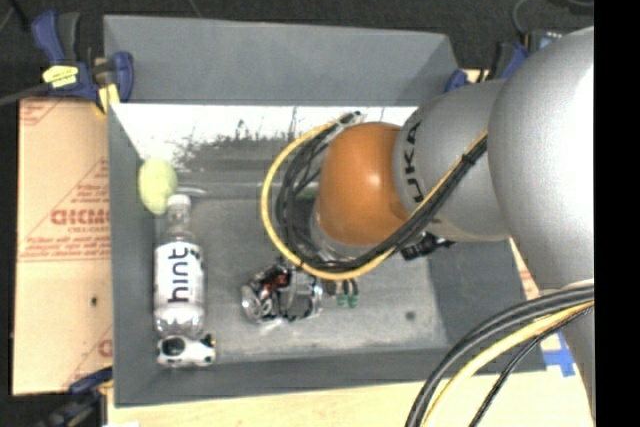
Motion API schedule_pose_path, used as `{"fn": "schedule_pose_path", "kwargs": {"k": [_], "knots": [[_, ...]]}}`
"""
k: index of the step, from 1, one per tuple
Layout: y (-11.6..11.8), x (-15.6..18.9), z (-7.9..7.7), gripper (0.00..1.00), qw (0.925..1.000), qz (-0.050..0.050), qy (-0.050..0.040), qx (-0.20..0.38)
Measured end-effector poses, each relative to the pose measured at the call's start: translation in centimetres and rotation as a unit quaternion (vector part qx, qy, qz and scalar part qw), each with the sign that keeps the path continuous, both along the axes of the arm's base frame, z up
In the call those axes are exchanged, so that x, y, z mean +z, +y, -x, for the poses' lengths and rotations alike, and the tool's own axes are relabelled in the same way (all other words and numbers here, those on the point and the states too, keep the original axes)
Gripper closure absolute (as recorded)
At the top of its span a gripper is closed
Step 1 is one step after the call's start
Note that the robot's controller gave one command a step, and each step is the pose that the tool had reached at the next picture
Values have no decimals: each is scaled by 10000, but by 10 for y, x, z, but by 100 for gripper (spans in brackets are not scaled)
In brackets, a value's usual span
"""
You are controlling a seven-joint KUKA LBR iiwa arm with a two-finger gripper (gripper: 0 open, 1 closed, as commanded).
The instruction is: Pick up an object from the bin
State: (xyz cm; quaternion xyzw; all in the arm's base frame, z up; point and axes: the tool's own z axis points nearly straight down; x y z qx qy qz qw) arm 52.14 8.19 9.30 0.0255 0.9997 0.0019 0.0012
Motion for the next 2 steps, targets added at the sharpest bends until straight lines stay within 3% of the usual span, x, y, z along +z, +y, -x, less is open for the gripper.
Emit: {"fn": "schedule_pose_path", "kwargs": {"k": [2], "knots": [[0,11,0,100,10000,-2,3,1]]}}
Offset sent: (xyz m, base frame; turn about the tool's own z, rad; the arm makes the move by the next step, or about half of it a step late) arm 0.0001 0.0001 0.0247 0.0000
